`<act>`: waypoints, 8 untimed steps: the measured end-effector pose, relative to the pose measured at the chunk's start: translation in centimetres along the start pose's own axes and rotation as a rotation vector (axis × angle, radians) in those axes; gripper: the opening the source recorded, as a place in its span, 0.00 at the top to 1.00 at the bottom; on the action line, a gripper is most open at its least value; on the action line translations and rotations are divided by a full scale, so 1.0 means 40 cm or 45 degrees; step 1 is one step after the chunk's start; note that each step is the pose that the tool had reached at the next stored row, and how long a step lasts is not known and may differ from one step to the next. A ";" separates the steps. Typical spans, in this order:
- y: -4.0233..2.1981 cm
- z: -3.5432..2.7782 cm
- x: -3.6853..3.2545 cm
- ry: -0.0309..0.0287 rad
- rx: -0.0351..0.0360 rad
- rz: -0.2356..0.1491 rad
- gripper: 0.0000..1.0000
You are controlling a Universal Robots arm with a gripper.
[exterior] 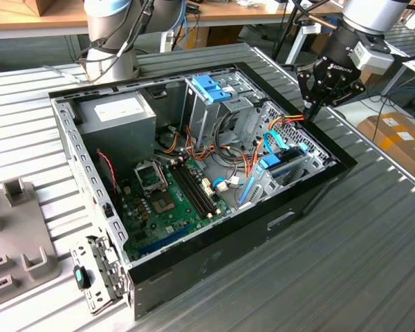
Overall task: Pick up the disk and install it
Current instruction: 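Insert the second disk wire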
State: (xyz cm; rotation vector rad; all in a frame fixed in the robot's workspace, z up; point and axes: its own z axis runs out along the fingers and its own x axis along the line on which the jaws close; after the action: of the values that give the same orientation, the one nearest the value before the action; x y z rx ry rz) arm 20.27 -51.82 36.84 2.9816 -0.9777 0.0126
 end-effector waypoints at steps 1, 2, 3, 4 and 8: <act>0.000 -0.002 0.000 0.0002 -0.0001 0.000 0.84; 0.000 -0.005 0.000 0.0001 -0.0001 0.000 0.84; 0.000 -0.008 0.000 0.0002 -0.0002 0.000 0.84; 0.000 -0.011 0.000 0.0001 -0.0001 0.000 0.84; 0.000 -0.015 0.000 0.0001 -0.0001 0.000 0.84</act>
State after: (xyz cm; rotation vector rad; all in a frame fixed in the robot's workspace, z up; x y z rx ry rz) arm 20.27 -51.82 37.43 2.9815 -0.9776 0.0126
